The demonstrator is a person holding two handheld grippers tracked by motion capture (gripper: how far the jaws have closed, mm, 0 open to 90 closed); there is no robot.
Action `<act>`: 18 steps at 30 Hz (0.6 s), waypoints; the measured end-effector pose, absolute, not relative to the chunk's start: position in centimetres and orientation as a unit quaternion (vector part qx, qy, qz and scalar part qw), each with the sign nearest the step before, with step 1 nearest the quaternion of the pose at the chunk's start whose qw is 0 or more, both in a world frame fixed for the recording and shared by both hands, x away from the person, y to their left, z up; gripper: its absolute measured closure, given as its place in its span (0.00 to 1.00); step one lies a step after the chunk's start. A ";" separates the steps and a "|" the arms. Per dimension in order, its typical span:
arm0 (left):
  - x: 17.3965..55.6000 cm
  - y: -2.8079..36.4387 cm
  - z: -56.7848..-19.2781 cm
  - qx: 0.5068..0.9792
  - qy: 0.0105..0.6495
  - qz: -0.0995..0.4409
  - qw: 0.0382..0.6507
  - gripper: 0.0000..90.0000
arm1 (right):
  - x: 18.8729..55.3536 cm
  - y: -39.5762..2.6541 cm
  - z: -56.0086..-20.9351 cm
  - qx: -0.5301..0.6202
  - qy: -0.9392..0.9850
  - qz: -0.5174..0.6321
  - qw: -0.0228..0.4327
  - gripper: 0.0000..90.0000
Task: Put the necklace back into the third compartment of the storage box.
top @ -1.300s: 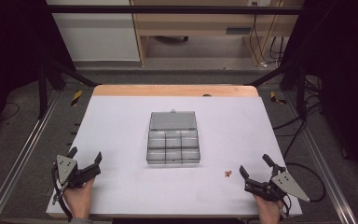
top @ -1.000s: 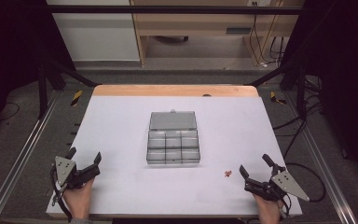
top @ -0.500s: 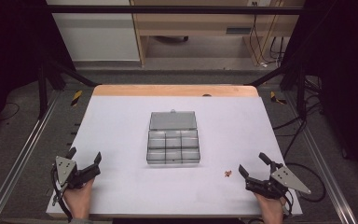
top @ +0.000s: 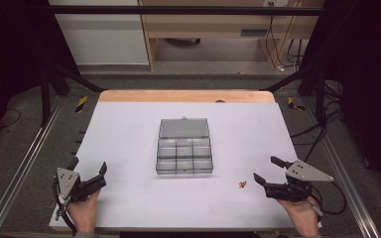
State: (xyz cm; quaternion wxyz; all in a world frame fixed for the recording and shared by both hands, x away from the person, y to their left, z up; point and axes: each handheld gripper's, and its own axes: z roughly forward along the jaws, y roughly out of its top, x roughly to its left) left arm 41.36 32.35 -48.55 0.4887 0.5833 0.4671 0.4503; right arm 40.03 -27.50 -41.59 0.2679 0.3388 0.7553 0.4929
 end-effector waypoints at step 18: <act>41.2 32.3 -48.6 0.570 0.472 0.462 0.489 0.04 | 42.7 -24.4 -41.0 0.293 0.888 0.309 0.175 0.44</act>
